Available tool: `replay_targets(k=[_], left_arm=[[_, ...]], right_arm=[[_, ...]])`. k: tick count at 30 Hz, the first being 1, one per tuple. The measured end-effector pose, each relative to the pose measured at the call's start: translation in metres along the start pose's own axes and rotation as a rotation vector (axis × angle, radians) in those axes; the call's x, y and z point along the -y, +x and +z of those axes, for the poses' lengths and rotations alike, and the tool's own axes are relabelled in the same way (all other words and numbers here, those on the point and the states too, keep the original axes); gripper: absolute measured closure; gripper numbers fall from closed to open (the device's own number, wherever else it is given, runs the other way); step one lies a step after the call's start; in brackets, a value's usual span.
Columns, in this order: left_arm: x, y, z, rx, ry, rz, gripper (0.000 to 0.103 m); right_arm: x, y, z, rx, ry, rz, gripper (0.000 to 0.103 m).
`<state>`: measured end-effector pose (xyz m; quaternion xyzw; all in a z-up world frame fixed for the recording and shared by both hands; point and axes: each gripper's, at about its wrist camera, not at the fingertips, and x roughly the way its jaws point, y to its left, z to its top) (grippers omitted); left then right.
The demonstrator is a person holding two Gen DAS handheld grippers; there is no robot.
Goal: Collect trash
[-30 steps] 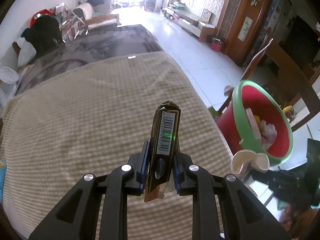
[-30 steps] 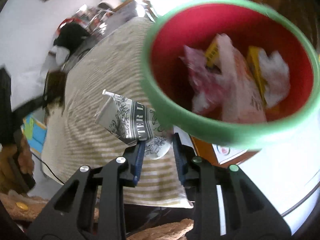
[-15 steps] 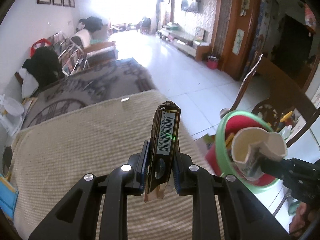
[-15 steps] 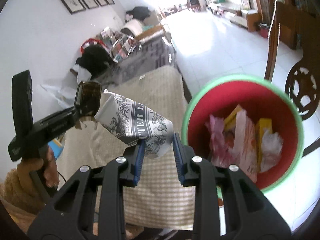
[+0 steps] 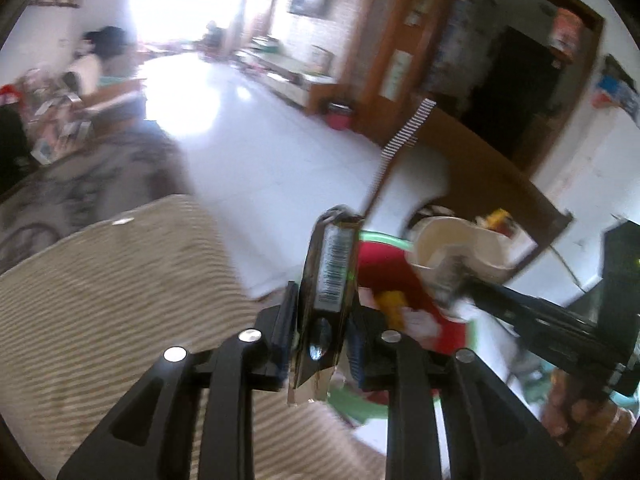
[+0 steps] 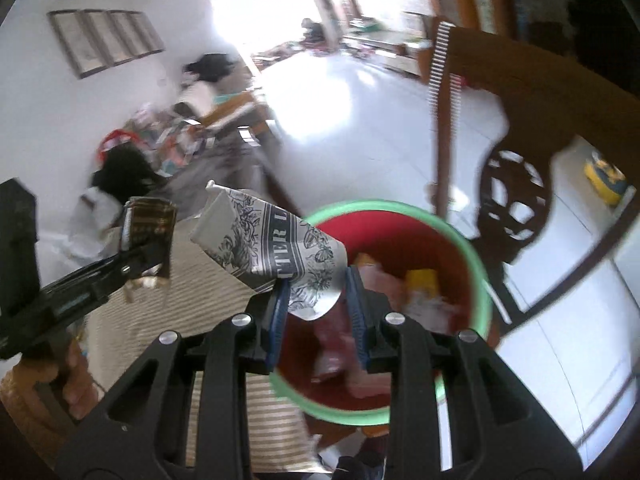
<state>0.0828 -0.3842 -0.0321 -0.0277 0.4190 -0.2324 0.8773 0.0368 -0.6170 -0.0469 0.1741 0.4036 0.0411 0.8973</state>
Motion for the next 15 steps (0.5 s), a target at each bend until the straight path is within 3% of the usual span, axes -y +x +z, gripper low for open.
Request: replay_targets(k=[1,2,3,6,8,12,15], left_arm=[[0.005,0.004,-0.001,-0.009,0.012,-0.009,0.045],[0.009,0.007,-0.001,-0.004,0.026,-0.007,0.027],[0.01,0.006,-0.001,0.009,0.034,-0.004,0.027],[0.004,0.001,-0.003,0.02,0.03,0.007,0.025],[-0.011,-0.011,-0.004,0.046,0.009,0.053,0.021],[-0.042,-0.04,-0.004,0.104,-0.039,0.11,0.018],[-0.071,-0.078,-0.005,0.208,-0.049,0.202,0.008]], right_arm=[[0.007,0.003,0.0,-0.009,0.021,-0.018,0.058],[0.011,0.004,-0.001,-0.008,0.036,-0.029,0.05],[0.015,0.003,-0.001,0.003,0.056,-0.044,0.041],[0.011,-0.002,-0.003,0.033,0.065,-0.058,0.029],[-0.005,-0.005,-0.003,0.057,0.025,-0.072,0.021],[-0.064,-0.012,-0.001,0.113,-0.119,-0.1,0.005],[-0.127,-0.019,-0.001,0.189,-0.242,-0.108,0.005]])
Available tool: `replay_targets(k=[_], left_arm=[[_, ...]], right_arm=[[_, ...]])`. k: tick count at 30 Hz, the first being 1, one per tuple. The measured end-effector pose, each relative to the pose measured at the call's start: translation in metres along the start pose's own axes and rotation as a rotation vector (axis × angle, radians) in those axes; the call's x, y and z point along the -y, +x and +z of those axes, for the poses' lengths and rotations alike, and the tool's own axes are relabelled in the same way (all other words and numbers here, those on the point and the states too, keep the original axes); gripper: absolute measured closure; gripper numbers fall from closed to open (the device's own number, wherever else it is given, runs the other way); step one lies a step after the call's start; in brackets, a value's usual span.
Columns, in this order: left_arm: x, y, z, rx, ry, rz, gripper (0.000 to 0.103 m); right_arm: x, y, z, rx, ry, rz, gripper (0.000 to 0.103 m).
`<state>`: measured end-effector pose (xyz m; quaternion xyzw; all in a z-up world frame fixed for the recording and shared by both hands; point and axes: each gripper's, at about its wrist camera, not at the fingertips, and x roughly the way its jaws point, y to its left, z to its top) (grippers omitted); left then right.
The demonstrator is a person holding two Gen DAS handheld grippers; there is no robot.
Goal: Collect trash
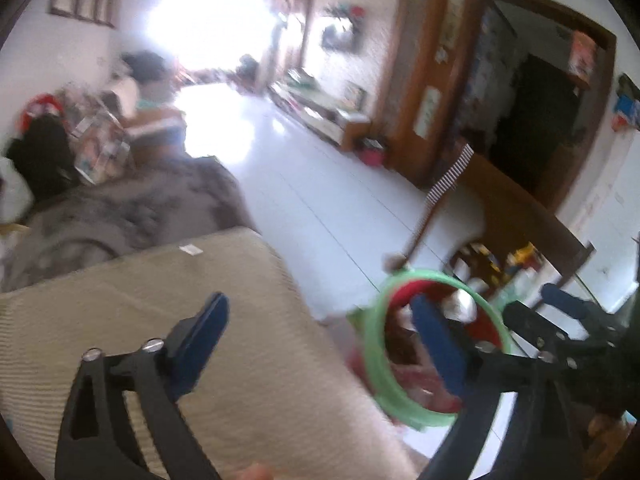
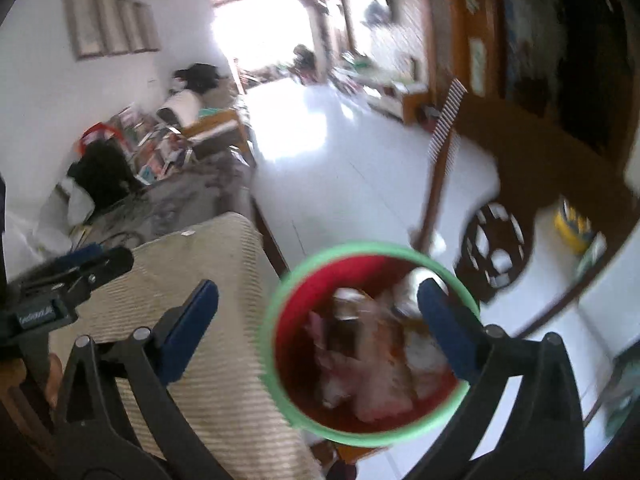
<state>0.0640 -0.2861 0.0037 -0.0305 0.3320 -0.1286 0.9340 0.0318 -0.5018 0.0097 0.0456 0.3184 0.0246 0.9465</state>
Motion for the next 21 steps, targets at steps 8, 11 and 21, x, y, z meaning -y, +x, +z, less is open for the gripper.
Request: replay_targets(k=[8,11,21], left_arm=[[-0.088,-0.086,0.012,0.242,-0.011,0.181,0.008],[-0.123,-0.112,0.01,0.302,-0.031,0.207,0.008],[-0.206,-0.149,-0.007,0.287,-0.056,0.266,0.008]], right_arm=[[-0.134,-0.074,0.003,0.517,-0.09,0.005,0.005],[-0.173,-0.062,0.0,0.397,-0.021,0.051,0.005],[-0.226,-0.035,-0.021,0.199,0.168,0.047,0.005]])
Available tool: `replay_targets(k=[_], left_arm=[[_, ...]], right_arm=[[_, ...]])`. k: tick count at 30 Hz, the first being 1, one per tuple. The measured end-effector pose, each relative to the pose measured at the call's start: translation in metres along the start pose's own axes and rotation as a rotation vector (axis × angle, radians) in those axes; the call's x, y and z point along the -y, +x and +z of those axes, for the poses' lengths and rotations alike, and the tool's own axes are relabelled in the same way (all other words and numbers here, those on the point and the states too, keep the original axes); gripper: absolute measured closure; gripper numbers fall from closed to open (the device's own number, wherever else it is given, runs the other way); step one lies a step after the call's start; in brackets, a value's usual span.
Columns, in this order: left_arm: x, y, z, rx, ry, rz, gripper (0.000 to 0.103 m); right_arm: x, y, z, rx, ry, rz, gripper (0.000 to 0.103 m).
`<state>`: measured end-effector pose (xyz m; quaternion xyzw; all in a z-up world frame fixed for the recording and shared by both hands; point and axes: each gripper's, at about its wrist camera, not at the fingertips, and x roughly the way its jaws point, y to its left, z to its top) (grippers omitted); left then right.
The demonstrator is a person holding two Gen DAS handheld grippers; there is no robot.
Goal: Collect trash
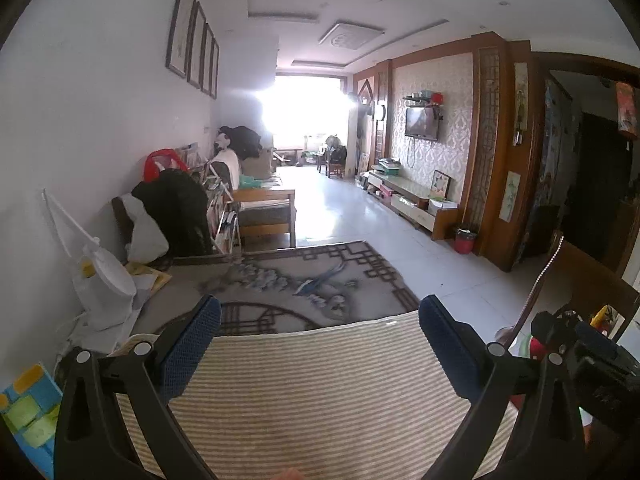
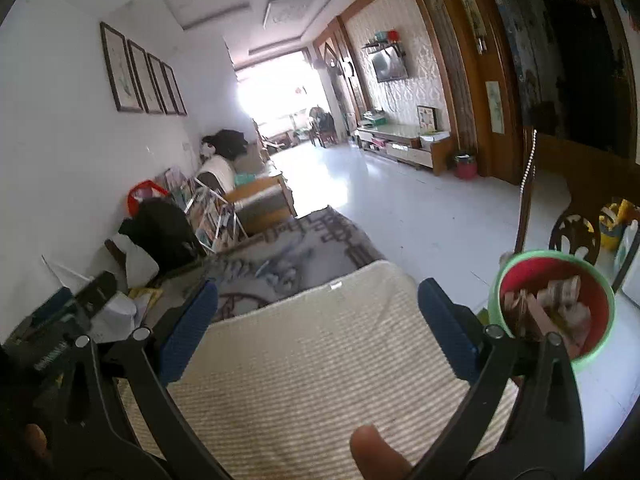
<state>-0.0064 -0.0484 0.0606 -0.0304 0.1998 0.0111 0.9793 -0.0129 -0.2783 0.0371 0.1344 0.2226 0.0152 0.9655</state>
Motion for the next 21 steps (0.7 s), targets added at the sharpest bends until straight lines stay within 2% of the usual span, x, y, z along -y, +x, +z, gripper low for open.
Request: replay_targets(k=[8,13,17,21], left_arm=[[-0.022,0.005,-0.008,-0.04,-0.006,0.005,0.008],[-0.024,0.005,-0.012,-0.047,0.016,-0.029,0.008],[-0.022,0.008,-0.015,-0.056,0.053,-0.02,0.008],[-0.026,0.01,-0.015,-0.064,0.033,-0.033,0.008]], right_arm=[[-0.034,-0.001,-0.011,0.002,-0.039,-0.033,0.005],[-0.038,0.001,-0.012,-0.002,-0.043,-0.04,0.005],[-0.042,0.003,-0.014,0.0,-0.054,-0.042,0.005],[-0.045,0.006,-0.017,-0.007,-0.062,-0.042,0.005]])
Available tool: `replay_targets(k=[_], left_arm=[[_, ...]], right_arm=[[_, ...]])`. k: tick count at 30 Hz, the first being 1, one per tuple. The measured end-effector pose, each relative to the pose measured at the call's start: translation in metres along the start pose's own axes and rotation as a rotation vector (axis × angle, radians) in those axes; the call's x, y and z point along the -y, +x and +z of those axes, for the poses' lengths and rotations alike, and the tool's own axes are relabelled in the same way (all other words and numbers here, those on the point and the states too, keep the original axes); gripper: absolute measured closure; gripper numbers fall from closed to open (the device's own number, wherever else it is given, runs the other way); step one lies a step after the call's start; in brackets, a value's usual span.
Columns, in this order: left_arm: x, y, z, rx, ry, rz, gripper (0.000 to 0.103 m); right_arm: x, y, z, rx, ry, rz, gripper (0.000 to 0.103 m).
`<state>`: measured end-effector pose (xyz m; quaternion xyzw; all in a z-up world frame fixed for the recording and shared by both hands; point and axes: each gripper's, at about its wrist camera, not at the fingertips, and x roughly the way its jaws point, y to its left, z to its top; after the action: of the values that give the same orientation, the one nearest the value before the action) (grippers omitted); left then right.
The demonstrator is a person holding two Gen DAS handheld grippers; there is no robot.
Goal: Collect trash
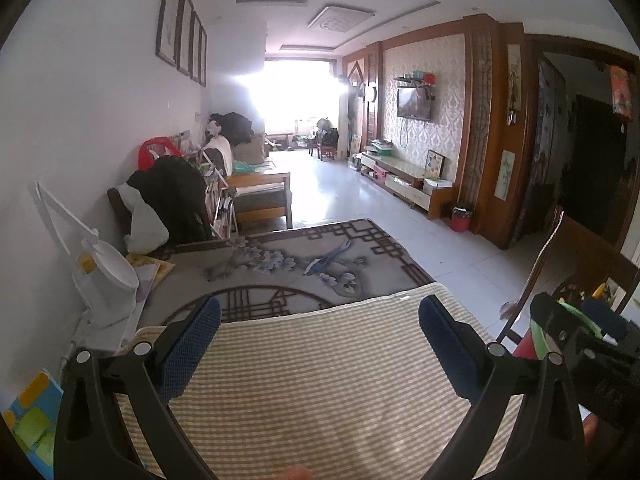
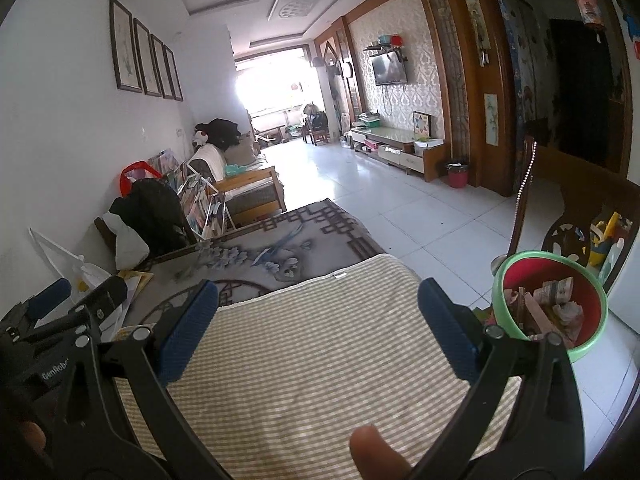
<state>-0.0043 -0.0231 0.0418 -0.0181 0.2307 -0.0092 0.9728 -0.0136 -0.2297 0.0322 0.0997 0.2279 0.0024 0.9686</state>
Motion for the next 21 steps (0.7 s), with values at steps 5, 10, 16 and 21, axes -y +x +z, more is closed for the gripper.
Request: replay_targets(k=[5,10,16,21], left_arm=[[-0.007,0.003,0.001,-0.003,-0.025,0.011,0.008],[-0.008,0.003,0.001,-0.005,-0.026,0.017,0.008],[-0.009,0.006,-0.001,-0.019,-0.023,0.021,0.008],[-0.008,0.009,-0.002,-0.029,-0.013,0.034,0.008]], right_arm=[[0.0,0.002,0.0,-0.003,0.001,-0.002,0.005],[0.0,0.003,0.0,-0.005,0.0,0.001,0.005],[0.001,0.011,-0.005,-0.035,-0.011,0.005,0.005],[0.004,0.012,-0.006,-0.039,-0.009,0.005,0.005]])
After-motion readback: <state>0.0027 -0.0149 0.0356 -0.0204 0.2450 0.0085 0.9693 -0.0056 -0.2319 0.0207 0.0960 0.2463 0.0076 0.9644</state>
